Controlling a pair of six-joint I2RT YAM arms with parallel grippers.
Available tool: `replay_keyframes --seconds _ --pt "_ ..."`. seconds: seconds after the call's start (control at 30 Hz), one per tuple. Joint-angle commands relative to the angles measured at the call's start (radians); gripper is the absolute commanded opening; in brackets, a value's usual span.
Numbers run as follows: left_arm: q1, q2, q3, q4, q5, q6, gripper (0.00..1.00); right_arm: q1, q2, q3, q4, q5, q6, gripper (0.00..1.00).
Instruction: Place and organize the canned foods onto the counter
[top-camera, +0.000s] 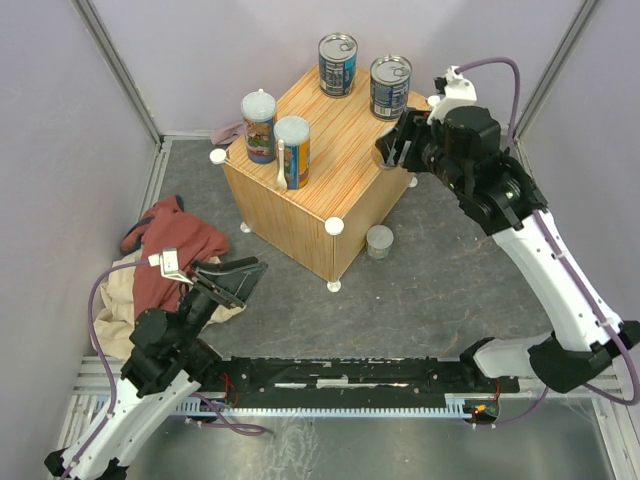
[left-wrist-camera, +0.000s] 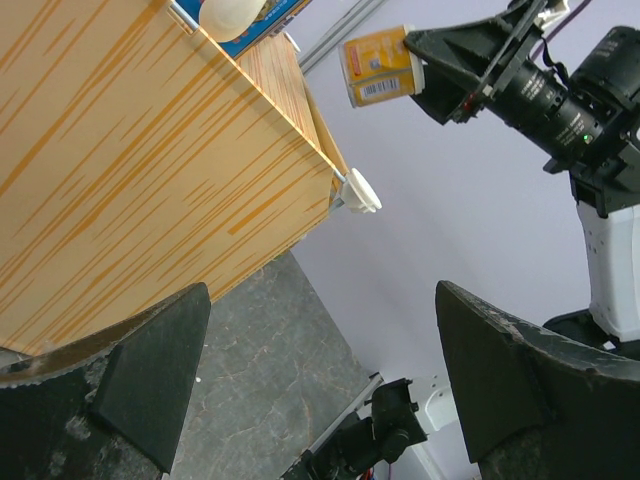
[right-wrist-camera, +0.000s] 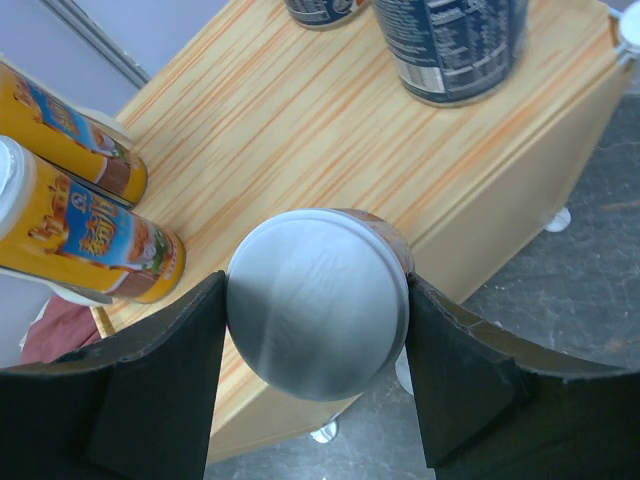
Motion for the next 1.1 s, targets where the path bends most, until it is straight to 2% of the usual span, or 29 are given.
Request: replay_keyframes --seconds 0.0,0.73,0.9,1.07 --pt "-0.003 0.001 0.005 0.045 -0.004 -0.031 0.99 0.021 0.071 0.136 0.063 -0.018 -0.014 0.30" --pt "-0.004 0.060 -0.008 0.108 0.019 0.000 0.99 0.063 0.610 0.791 -0.126 -0.015 -0.060 0.31" --pt "-0.003 0.069 -0.018 0.121 0.026 0.004 0.99 0.061 0.689 0.900 -0.156 -0.026 -0.062 0.32" --pt "-0.003 0.075 -0.026 0.130 0.030 0.010 0.99 0.061 0.727 0.934 -0.150 -0.034 -0.059 0.33"
